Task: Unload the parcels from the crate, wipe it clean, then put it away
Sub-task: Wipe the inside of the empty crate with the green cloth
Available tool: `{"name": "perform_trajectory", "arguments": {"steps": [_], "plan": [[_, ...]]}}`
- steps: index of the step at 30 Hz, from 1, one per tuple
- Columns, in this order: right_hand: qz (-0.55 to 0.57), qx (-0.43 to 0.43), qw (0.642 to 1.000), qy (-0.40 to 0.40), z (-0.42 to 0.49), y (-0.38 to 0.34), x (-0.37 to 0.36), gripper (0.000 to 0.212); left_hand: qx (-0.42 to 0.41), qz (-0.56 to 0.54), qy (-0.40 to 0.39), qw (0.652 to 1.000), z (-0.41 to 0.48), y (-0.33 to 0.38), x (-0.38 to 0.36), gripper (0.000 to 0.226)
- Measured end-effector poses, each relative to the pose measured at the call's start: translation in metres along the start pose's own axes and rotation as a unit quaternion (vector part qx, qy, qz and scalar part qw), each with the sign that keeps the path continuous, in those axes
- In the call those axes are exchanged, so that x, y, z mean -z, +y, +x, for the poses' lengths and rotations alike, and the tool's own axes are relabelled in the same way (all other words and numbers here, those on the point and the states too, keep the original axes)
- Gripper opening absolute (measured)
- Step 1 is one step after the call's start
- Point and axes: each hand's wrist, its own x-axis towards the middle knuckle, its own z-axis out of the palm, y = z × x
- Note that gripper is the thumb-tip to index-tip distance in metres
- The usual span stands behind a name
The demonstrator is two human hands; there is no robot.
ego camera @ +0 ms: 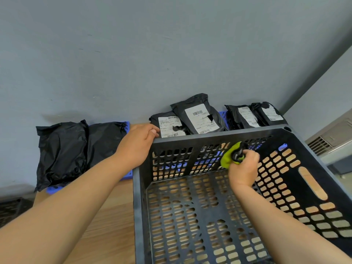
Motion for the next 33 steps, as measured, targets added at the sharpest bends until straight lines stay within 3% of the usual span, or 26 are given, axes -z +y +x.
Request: {"name": "perform_trajectory", "arguments": {"steps": [4, 14, 20, 25, 33], "plan": [[0.008, 0.110, 0.990, -0.082, -0.037, -0.015, -0.028, 0.022, 0.000, 0.000, 0.002, 1.000, 0.000, -0.001, -0.001, 0.034], [-0.008, 0.154, 0.978, -0.143, -0.086, -0.027, -0.065, 0.033, -0.006, 0.008, 0.009, 1.000, 0.000, 0.003, 0.000, 0.034], [0.005, 0.335, 0.909, -0.246, -0.138, -0.055, -0.088, 0.048, -0.001, -0.015, 0.014, 1.000, 0.000, 0.001, 0.000, 0.033], [0.042, 0.301, 0.918, -0.254, -0.160, -0.071, -0.107, 0.043, 0.007, -0.005, 0.013, 1.000, 0.000, 0.001, 0.000, 0.033], [-0.002, 0.250, 0.942, -0.224, -0.135, -0.043, -0.104, 0.044, 0.006, -0.005, 0.015, 1.000, 0.001, 0.001, -0.001, 0.032]]}}
